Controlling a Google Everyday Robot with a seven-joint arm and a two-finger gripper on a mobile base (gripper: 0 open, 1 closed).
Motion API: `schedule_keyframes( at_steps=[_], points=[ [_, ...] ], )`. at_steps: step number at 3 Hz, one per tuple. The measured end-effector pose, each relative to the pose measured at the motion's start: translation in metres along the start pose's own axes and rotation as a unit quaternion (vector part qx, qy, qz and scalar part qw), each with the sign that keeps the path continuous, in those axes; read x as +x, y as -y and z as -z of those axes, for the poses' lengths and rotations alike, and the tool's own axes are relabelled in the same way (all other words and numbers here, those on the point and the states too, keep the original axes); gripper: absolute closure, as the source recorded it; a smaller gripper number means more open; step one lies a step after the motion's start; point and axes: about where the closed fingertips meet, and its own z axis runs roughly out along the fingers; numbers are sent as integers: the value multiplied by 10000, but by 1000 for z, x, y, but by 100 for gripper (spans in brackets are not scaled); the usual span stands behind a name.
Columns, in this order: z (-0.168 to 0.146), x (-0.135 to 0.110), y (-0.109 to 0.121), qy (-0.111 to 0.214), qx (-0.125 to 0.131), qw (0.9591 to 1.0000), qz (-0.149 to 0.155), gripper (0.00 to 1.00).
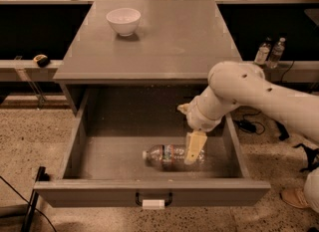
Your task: Place water bottle into top drawer
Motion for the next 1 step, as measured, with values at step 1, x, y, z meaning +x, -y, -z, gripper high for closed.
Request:
schedule_keyframes(
  at_steps=[1],
  points=[
    [42,-10,4,-181,-26,9996,201,0]
  ],
)
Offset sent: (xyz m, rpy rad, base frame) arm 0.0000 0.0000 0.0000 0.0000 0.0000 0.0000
